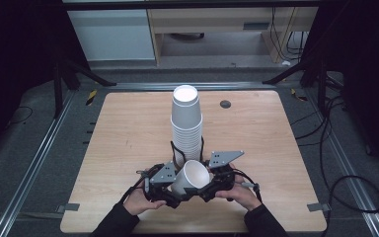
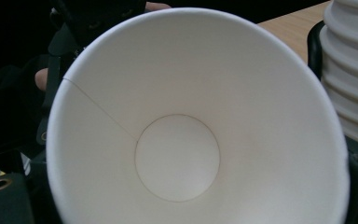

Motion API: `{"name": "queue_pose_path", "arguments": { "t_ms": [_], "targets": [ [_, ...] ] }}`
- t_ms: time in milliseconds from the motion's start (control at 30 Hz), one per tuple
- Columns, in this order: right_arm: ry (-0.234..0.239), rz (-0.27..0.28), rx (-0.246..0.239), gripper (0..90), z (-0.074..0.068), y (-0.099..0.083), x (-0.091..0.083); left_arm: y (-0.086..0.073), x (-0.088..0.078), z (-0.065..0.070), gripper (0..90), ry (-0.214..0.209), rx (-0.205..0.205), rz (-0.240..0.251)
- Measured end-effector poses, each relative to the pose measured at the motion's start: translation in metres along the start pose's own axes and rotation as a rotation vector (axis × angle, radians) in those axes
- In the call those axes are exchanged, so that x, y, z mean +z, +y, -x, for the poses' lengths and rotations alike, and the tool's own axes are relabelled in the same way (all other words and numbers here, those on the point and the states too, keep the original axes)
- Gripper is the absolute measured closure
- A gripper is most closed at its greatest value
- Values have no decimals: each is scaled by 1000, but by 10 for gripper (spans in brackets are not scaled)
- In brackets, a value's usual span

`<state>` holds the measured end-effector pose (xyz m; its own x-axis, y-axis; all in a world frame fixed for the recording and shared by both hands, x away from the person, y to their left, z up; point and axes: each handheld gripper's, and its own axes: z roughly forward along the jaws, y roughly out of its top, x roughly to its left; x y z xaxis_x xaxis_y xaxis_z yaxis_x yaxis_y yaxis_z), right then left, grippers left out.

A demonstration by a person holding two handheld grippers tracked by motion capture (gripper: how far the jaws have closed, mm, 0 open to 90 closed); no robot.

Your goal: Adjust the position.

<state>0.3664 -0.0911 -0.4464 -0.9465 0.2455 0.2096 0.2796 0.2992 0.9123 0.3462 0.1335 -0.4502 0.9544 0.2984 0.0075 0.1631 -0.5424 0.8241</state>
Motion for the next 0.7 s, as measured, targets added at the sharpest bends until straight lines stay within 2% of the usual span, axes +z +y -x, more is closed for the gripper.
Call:
{"name": "queue_pose_path", "arguments": {
  "t_ms": [167, 433, 567, 700],
  "targets": [
    [5, 3, -1, 93, 0, -1, -1, 0, 0, 1, 221, 0, 4, -5],
    [15, 18, 4, 102, 0, 1, -4, 1, -2, 1, 203, 0, -5, 16],
    [1, 19, -11, 102, 0, 3, -9, -1, -4, -2, 178, 9, -9, 9],
    [-22, 51, -15, 102, 2, 8, -22, -4, -7, -6, 173, 22, -19, 0]
  ]
}}
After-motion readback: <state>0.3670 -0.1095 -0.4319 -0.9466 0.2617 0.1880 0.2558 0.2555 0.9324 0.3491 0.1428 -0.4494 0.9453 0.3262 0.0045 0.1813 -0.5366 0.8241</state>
